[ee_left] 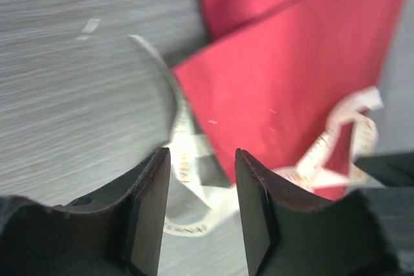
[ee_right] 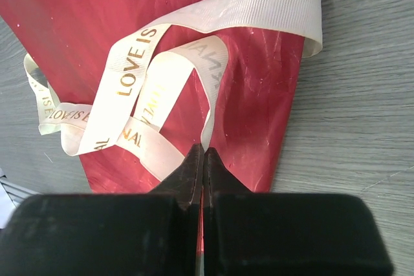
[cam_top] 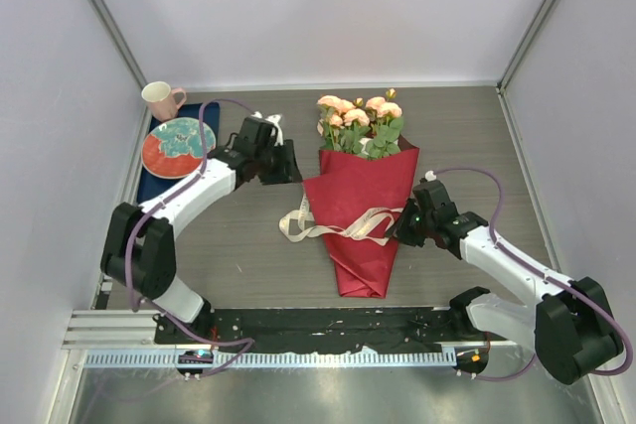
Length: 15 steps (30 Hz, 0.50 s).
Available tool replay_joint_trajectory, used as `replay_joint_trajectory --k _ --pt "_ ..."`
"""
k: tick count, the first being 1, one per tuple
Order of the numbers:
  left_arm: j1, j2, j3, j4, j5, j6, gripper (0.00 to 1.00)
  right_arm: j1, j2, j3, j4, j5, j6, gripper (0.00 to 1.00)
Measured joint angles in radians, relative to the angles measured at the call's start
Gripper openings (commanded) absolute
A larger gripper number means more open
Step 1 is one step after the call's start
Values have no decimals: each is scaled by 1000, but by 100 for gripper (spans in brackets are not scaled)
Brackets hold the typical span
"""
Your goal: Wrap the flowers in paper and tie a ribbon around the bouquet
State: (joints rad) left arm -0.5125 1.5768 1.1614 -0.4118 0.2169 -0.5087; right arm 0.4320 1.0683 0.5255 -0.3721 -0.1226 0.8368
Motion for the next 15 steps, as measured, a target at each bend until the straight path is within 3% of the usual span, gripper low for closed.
replay_joint_trajectory --k 2,6,10,15 --pt "55 7 -12 -4 -43 -7 47 0 0 1 1 -2 0 0" --pt "48 118 -11 -8 -78 5 42 0 -2 2 1 -6 0 0" --pt "36 203 -12 -8 -61 36 44 0 -13 2 0 -7 0 0" --pt "34 204 -13 22 -32 56 44 0 -17 3 0 -8 -1 0"
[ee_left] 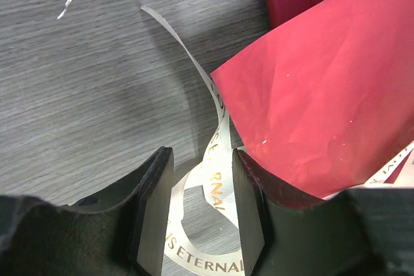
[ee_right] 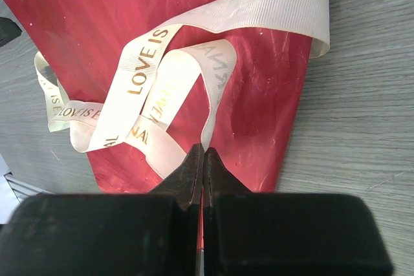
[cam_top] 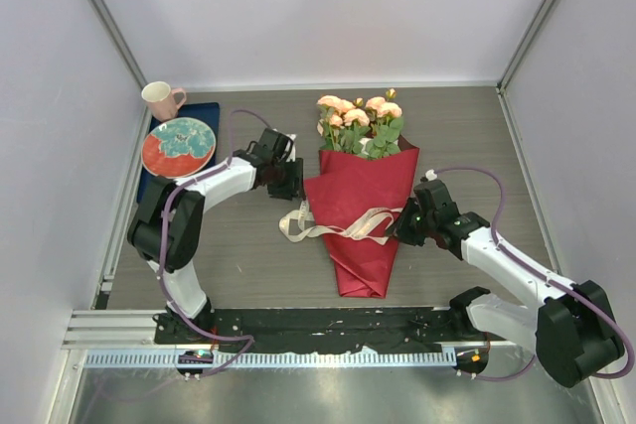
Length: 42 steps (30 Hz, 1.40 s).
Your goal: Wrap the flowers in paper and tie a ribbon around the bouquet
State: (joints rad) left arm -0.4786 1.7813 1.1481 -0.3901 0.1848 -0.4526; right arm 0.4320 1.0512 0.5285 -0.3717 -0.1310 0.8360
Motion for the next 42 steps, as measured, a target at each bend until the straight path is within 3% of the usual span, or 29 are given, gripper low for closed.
replay_joint_trajectory --k 10,19,23,28,33,42 --pt "-13 62 1 76 19 15 41 0 0 3 0 -2 -1 0" --pt "-17 117 30 128 43 -14 19 0 0 10 0 -2 -1 0" --pt "-23 119 30 127 14 -23 2 0 0 13 -5 3 -1 0" --pt "-42 108 55 47 -121 -62 0 5 6 49 -56 48 -17 0" --pt "-42 8 58 -171 -340 -215 0 67 56 210 -243 182 -37 0" --pt "87 -313 53 -312 -437 -491 0 103 66 374 -508 444 -46 0"
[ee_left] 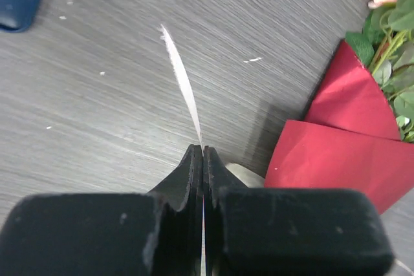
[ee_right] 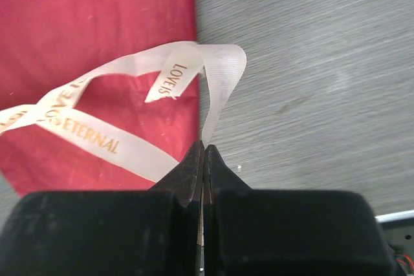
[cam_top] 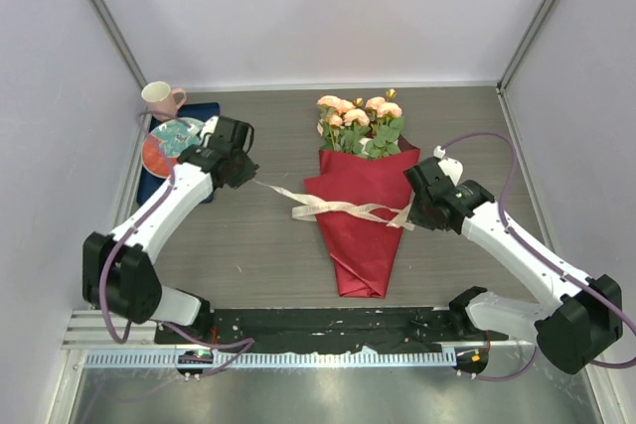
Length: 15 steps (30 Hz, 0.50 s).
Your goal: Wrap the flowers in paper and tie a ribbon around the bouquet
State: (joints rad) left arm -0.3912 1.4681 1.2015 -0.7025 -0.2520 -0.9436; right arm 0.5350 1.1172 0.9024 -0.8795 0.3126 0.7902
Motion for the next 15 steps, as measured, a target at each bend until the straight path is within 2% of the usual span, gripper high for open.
replay_joint_trajectory --k 3,6,9,10,12,13,15 --pt "32 -88 -80 9 4 -58 1 -11 6 8 -24 28 -8 0" --pt "37 -126 -212 36 33 -114 20 -12 21 8 -19 14 -14 0" --pt "37 -122 -339 47 67 -168 47 -12 22 8 -7 -1 -15 0" --pt "37 -125 -378 48 74 -192 67 -12 21 8 -4 -3 -17 0" --pt "37 -142 -439 47 81 -242 86 -12 21 8 -2 -7 -18 0" --pt "37 -156 -453 43 83 -261 99 -12 21 8 -1 -9 -20 0" --pt "35 -184 -456 41 88 -286 100 -12 20 8 2 -12 -24 0"
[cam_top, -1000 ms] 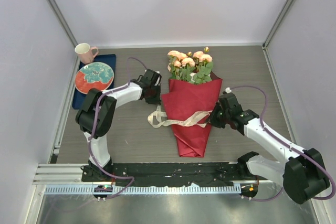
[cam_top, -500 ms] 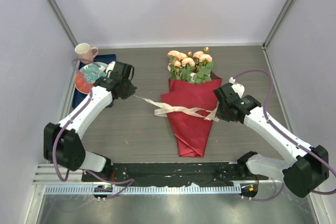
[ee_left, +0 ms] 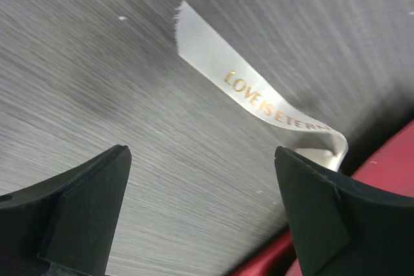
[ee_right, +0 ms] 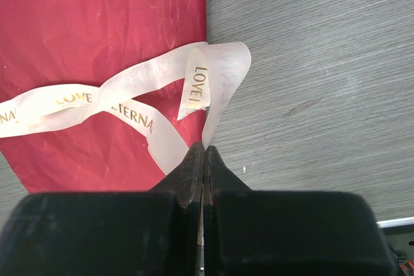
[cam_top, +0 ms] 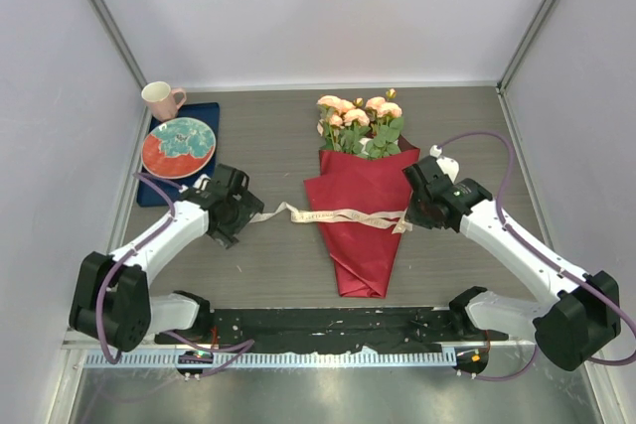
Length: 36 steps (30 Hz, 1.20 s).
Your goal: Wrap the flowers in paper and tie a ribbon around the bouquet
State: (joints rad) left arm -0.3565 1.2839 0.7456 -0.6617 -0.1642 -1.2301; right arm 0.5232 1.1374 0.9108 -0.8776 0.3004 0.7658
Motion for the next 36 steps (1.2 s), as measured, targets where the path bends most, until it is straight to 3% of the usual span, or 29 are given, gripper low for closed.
replay_joint_trajectory --k 5,12,17,20,23,34,36 --pt "-61 15 95 -51 17 -132 100 0 0 0 3 -11 -4 0" --pt "-121 298 346 -130 65 -288 100 0 -21 0 11 -15 -4 0" --pt "-137 448 470 -196 19 -341 97 0 -34 0 18 -19 -4 0" --pt "-152 510 551 -221 -22 -341 89 0 -34 -1 25 -24 -4 0" --pt "-168 561 596 -222 -45 -334 75 0 -34 -1 29 -27 -4 0" --pt "-215 634 569 -185 -42 -319 60 0 -34 -1 35 -30 -4 0" --pt "-219 636 573 -172 -37 -309 49 0 -34 -1 35 -30 -4 0"
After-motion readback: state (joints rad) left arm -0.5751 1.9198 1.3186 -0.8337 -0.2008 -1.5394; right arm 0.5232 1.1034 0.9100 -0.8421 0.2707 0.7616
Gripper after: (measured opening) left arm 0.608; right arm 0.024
